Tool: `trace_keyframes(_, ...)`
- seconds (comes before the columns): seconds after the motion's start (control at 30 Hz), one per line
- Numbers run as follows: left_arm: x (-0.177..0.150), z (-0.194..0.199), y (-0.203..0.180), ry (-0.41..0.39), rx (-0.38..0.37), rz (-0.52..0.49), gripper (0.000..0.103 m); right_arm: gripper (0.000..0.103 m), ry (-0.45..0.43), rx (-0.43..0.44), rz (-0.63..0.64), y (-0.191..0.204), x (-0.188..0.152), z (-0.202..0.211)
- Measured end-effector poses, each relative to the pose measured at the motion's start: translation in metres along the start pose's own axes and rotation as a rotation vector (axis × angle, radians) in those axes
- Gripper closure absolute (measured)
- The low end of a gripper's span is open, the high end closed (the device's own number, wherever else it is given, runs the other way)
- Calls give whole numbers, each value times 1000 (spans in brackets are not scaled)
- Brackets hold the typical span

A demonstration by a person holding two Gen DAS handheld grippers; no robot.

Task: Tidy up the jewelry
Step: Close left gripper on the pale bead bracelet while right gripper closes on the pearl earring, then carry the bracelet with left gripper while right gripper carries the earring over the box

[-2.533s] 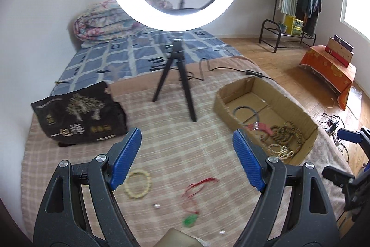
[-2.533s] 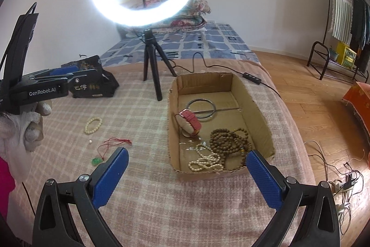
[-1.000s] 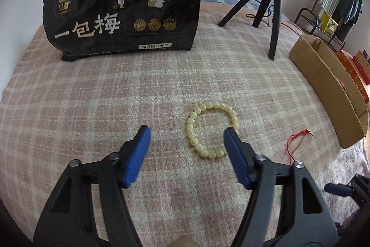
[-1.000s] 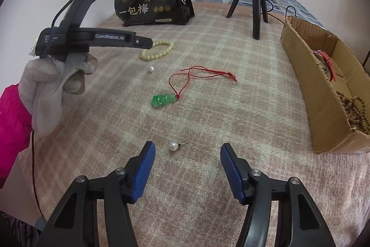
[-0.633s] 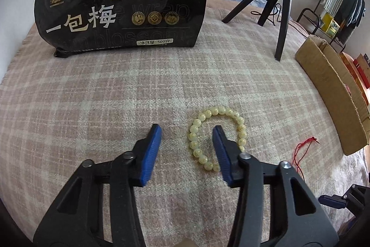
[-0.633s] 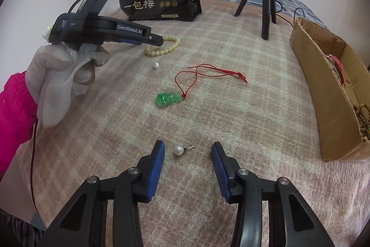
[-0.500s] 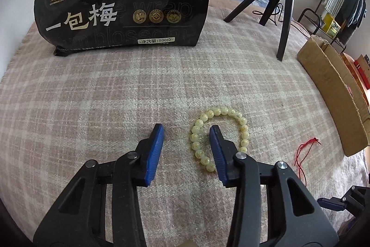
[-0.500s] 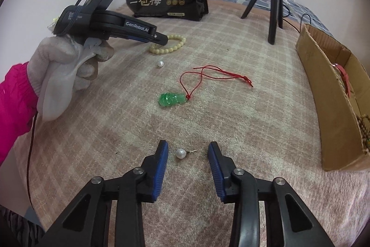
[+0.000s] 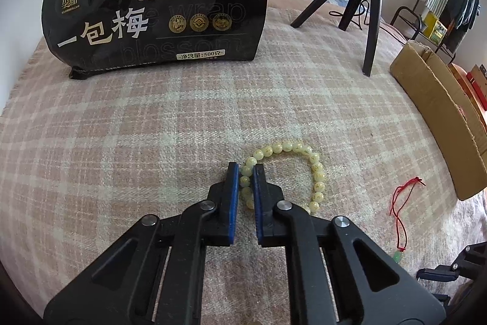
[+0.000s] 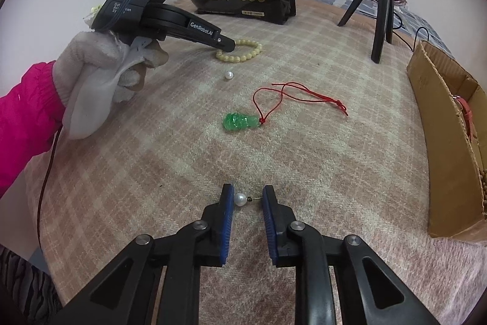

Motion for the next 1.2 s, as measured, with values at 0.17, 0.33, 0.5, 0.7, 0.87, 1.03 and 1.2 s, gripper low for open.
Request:
trace_keyframes(0.17, 0, 7, 2, -10, -6, 12, 97, 85, -20, 4, -15, 0, 2, 7)
trace_keyframes(0.33, 3, 21, 3, -39, -15, 26, 97, 85, -45, 0, -31, -2, 5, 18)
trace_keyframes(0.5, 11, 42, 2, -79, -22, 25, 97, 85, -79, -12, -54, -9, 9, 34)
trace_keyframes(0.7, 22, 71, -3, -125, -26, 25, 98, 85, -115, -34, -77, -19, 13, 51)
trace_keyframes(0.87, 28, 92, -17, -155, -35, -2, 98, 85, -150, -57, -102, -29, 16, 70)
trace_keyframes(1.03, 34, 109, -38, -182, -57, -33, 98, 85, -183, -84, -129, -43, 12, 92)
trace_keyframes(1.2, 41, 120, -64, -199, -89, -59, 98, 85, -209, -115, -162, -63, 7, 115)
Point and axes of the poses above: each gripper's, at about its wrist camera, not at the fingertips, and z roughly against the way its jaws point, y to its left, x to its top, the point moved 7 cm from there along -z, roughly the way its jaws point, and after that the axes turned 1 degree about -y, right-handed, at the moved point
